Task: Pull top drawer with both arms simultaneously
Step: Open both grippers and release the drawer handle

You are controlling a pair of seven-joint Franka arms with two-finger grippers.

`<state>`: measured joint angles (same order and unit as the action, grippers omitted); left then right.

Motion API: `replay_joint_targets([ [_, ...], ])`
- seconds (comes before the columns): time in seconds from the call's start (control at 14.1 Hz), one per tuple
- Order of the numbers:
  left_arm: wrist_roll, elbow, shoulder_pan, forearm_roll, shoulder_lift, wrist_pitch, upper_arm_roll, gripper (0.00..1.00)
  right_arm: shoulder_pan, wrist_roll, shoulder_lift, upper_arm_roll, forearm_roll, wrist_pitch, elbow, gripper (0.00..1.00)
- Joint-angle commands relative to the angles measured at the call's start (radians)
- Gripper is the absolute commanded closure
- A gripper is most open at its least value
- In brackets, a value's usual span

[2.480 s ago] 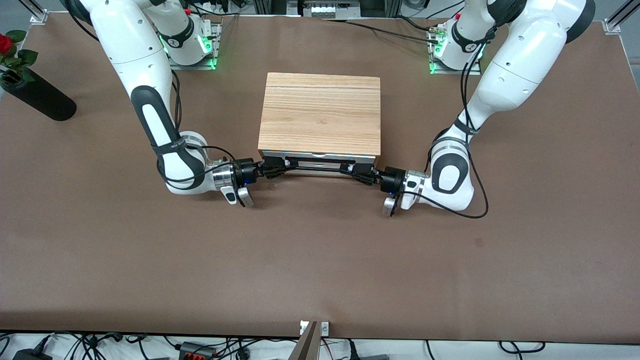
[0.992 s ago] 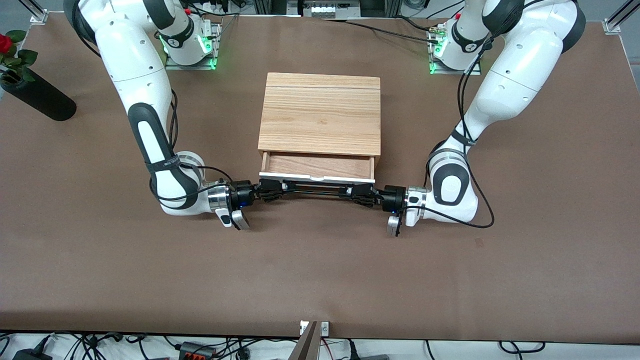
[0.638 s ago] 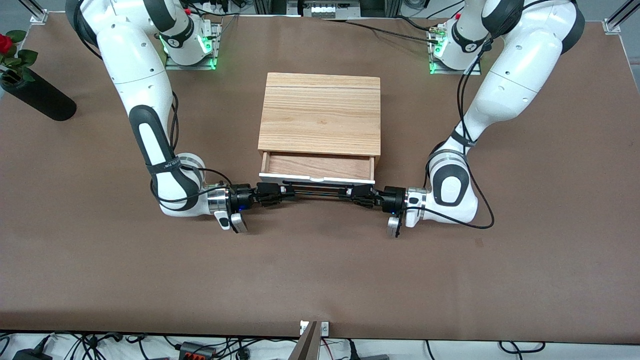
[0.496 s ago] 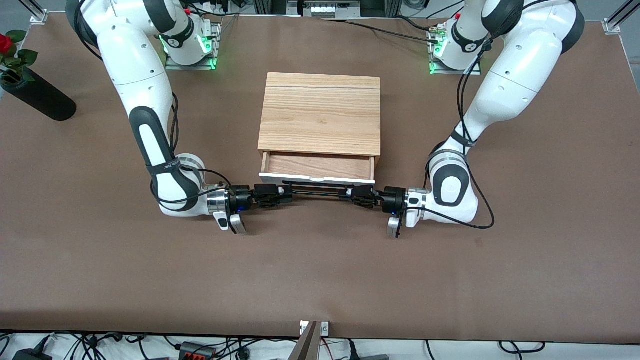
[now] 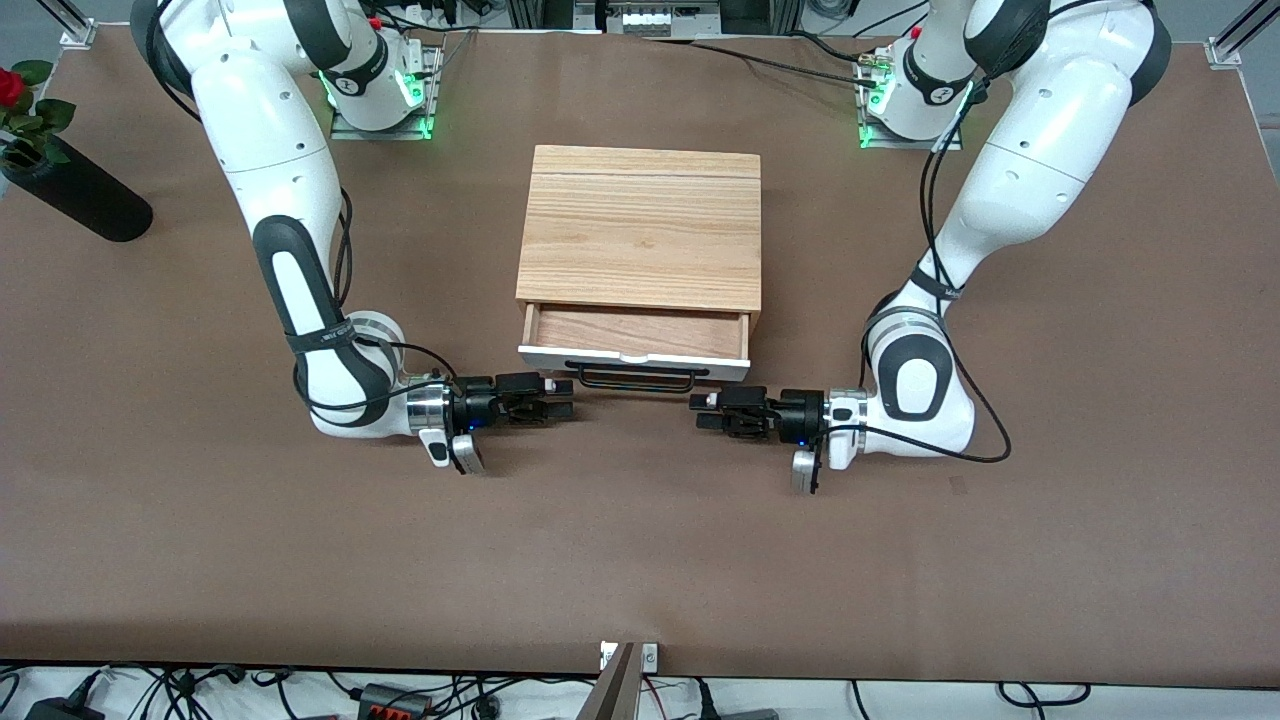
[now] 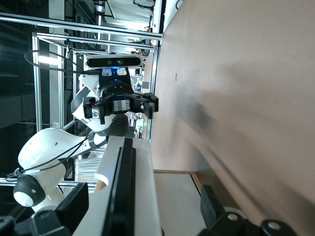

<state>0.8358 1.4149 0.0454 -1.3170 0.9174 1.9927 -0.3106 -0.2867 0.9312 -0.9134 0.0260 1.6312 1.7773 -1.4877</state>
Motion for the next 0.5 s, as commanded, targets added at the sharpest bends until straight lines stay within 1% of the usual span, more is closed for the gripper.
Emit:
replay_joint_targets([
  [0.0, -0.010, -0.069, -0.007, 0.103, 0.017, 0.000, 0.001, 0.00, 0.004, -0.004, 0.037, -0.004, 0.004, 0.027, -0.009, 0.00],
  [0.14, -0.017, -0.093, -0.007, 0.171, 0.011, -0.006, 0.039, 0.00, -0.005, -0.092, 0.063, 0.021, -0.049, 0.037, -0.008, 0.00],
  [0.28, -0.018, -0.108, -0.012, 0.215, -0.006, -0.011, 0.063, 0.00, -0.009, -0.150, 0.094, 0.041, -0.146, 0.045, -0.008, 0.00],
  [0.43, -0.018, -0.108, -0.016, 0.277, -0.038, -0.021, 0.100, 0.00, -0.008, -0.237, 0.128, 0.069, -0.299, 0.048, -0.003, 0.00],
])
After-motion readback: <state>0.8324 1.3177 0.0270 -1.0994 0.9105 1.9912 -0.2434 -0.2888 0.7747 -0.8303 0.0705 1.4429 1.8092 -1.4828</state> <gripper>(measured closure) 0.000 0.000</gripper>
